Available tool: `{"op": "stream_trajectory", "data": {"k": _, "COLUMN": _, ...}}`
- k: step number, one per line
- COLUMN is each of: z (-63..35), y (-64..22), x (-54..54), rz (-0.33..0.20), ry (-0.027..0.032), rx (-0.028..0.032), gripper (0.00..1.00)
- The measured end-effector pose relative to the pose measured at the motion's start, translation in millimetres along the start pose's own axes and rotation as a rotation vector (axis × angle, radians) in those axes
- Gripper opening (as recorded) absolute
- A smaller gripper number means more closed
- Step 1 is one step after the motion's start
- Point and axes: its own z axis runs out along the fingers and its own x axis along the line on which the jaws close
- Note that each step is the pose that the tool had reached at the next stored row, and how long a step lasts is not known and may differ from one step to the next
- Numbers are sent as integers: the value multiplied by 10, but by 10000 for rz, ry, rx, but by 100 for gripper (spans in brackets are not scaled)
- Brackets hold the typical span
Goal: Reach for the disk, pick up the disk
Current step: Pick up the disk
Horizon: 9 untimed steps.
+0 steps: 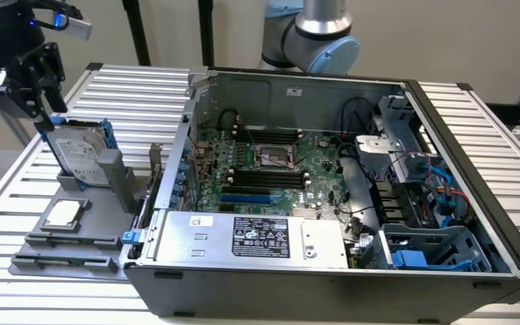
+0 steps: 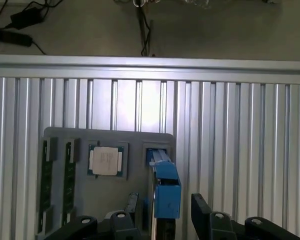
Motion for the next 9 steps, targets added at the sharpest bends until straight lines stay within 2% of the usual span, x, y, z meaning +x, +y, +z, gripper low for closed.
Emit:
{"op": "stream_trajectory", "data": {"k": 4, "z": 73, "y": 10, "x": 8, "rz": 56, "ry": 0, "rx": 69, "gripper": 54}}
{"op": "stream_trajectory", "data": {"k": 9, "z": 136, "y": 10, "x": 8, "rz": 135, "ry": -3, "rx": 75, "gripper": 54}}
